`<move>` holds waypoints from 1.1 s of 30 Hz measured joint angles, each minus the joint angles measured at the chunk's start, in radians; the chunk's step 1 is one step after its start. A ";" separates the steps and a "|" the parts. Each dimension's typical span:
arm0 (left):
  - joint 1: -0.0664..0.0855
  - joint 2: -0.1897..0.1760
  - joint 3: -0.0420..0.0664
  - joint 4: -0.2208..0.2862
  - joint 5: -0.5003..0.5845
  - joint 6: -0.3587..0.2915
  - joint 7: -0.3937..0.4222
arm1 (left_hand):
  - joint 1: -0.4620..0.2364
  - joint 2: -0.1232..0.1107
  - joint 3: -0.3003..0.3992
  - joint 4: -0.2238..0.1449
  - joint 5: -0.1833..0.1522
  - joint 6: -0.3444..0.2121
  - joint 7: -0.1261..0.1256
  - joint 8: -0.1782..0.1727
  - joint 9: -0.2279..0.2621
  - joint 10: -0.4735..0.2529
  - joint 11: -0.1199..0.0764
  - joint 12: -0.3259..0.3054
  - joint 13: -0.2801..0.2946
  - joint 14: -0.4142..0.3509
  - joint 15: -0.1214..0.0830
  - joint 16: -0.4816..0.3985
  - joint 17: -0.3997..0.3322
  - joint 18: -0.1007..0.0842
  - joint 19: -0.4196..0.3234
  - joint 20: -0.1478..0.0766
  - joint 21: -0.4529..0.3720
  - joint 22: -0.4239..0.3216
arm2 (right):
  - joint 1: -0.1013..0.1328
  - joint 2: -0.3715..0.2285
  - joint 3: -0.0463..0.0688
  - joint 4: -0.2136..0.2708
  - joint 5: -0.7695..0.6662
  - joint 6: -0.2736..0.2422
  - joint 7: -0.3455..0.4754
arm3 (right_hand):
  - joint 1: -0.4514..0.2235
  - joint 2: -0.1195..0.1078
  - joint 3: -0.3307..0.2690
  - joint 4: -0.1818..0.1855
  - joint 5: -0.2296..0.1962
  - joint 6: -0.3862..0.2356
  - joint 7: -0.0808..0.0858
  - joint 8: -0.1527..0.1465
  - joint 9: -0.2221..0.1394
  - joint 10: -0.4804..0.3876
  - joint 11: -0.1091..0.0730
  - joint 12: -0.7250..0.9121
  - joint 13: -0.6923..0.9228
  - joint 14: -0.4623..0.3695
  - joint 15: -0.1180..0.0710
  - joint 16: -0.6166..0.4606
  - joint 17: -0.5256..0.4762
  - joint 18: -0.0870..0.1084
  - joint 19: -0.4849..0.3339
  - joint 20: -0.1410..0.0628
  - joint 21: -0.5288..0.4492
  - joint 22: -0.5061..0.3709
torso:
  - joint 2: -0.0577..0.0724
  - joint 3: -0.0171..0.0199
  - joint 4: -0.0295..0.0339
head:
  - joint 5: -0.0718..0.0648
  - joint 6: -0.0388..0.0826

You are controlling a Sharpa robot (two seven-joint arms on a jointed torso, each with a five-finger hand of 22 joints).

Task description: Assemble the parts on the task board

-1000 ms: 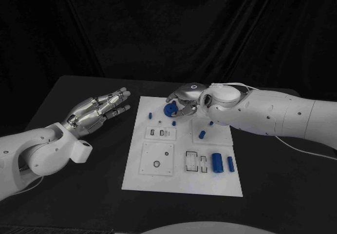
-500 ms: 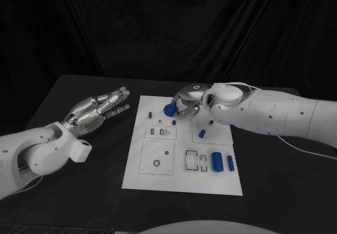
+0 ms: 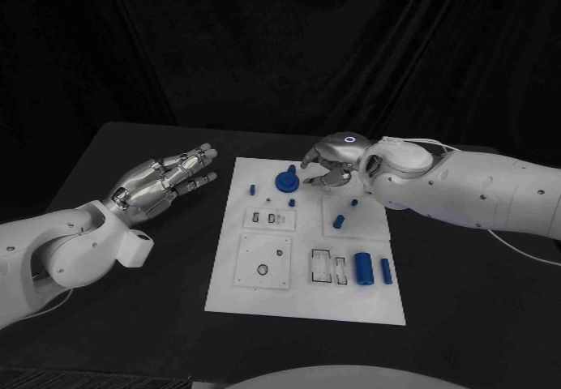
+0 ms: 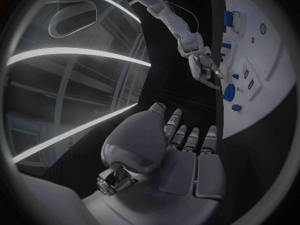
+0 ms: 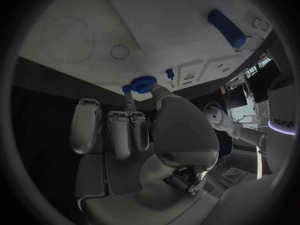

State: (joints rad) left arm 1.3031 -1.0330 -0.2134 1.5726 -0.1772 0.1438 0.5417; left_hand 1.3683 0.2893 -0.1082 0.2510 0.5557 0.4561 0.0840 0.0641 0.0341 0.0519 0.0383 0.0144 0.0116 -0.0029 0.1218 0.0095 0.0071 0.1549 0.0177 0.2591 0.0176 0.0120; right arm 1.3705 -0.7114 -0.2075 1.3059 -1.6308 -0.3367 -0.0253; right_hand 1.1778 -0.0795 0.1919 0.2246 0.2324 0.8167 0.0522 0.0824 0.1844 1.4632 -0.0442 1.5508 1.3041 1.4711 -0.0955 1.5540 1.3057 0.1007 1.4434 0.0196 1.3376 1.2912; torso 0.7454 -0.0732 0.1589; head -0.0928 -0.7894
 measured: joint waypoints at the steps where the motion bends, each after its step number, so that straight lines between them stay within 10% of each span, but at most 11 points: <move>1: 0.000 0.000 0.000 0.000 0.000 0.000 0.000 | 0.000 0.000 0.000 0.000 0.000 0.000 0.000 0.000 0.000 0.000 0.000 0.000 0.000 0.000 0.000 0.000 0.000 0.000 0.000 0.000 0.000 0.000 | 0.006 -0.016 0.000 0.013 0.000 -0.016 0.002 | 0.026 -0.005 0.000 0.000 0.000 0.003 -0.002 0.000 0.000 0.000 0.000 0.000 0.000 0.000 0.000 0.000 0.000 0.000 0.000 0.000 0.000 0.000 | 0.000 0.0000 0.0000 | 0.000 -0.002; 12: 0.000 0.010 0.000 -0.006 0.000 0.000 -0.001 | 0.010 -0.010 0.000 0.000 0.000 0.000 0.000 0.000 0.000 0.000 0.000 0.000 0.000 0.000 0.000 0.000 0.000 0.000 0.000 0.000 0.000 0.001 | 0.067 -0.213 0.002 0.173 0.001 -0.104 -0.005 | 0.081 -0.060 0.005 -0.018 -0.031 0.047 -0.007 0.000 0.001 0.000 0.000 0.000 0.000 0.000 0.000 0.000 0.000 -0.001 0.018 0.000 0.058 0.000 | 0.000 0.0001 -0.0007 | -0.016 -0.011; 13: 0.000 0.010 0.000 -0.007 0.000 0.000 -0.001 | 0.010 -0.010 0.000 0.000 0.000 0.000 0.000 0.000 0.000 0.000 0.000 0.000 0.000 0.000 0.000 0.000 0.000 0.000 0.000 0.000 0.000 0.001 | 0.068 -0.224 0.001 0.181 0.001 -0.104 -0.008 | 0.080 -0.060 -0.009 -0.004 -0.046 0.054 0.000 0.000 0.001 0.000 0.000 0.000 0.000 0.000 0.000 0.000 0.000 -0.063 0.018 0.000 0.070 0.000 | 0.000 0.0001 -0.0011 | -0.017 -0.011; 15: 0.000 0.011 0.000 -0.009 0.000 0.000 0.000 | 0.010 -0.010 0.000 0.000 0.000 0.000 0.000 0.000 0.000 0.000 0.000 0.000 0.000 0.000 0.000 0.000 0.000 0.000 0.000 0.000 0.000 0.000 | 0.067 -0.242 0.001 0.194 0.001 -0.102 -0.016 | 0.090 -0.070 -0.024 0.032 -0.083 0.061 -0.007 0.000 0.005 0.000 0.000 0.000 0.000 0.000 0.000 0.000 0.000 -0.069 0.018 0.000 0.077 0.000 | 0.000 0.0001 -0.0012 | -0.018 -0.011; 26: -0.003 0.009 0.000 -0.014 0.000 0.003 0.000 | 0.010 -0.010 0.000 0.000 0.000 0.000 0.000 0.000 0.000 0.000 0.000 0.000 0.000 0.000 0.000 0.000 0.000 0.000 0.000 0.000 0.000 0.001 | 0.013 -0.312 0.000 0.208 -0.004 -0.087 -0.039 | 0.103 -0.082 -0.029 0.062 -0.023 0.061 -0.007 0.000 0.018 0.000 0.000 0.000 0.000 -0.007 -0.007 0.000 0.000 -0.069 0.018 0.000 0.077 0.000 | -0.003 0.0000 -0.0036 | -0.025 -0.005; 33: -0.004 0.007 -0.001 -0.015 0.000 0.004 -0.001 | 0.010 -0.010 0.000 0.000 0.000 0.000 0.000 0.000 0.000 0.000 0.000 0.000 0.000 0.000 0.000 0.000 0.000 0.000 0.000 0.000 0.000 0.000 | -0.015 -0.319 0.000 0.178 -0.009 -0.075 -0.047 | 0.103 -0.083 -0.029 0.062 0.007 0.056 -0.011 0.000 0.023 0.000 0.000 0.000 0.000 -0.007 -0.007 0.000 0.000 -0.069 0.018 0.000 0.077 0.000 | -0.005 0.0039 -0.0078 | -0.007 -0.001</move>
State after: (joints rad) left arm 1.2988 -1.0257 -0.2139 1.5571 -0.1773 0.1479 0.5410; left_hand 1.3787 0.2790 -0.1082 0.2509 0.5557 0.4561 0.0840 0.0642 0.0341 0.0519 0.0383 0.0144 0.0116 -0.0029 0.1218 0.0095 0.0071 0.1549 0.0178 0.2592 0.0176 0.0120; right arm 1.3554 -1.0307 -0.2076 1.4837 -1.6396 -0.4112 -0.0727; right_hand 1.2806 -0.1620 0.1628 0.2869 0.2399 0.8731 0.0414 0.0822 0.2078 1.4632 -0.0444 1.5508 1.3041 1.4642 -0.1028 1.5539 1.3057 0.0315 1.4614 0.0192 1.4143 1.2913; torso 0.7406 -0.0692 0.1511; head -0.0994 -0.7906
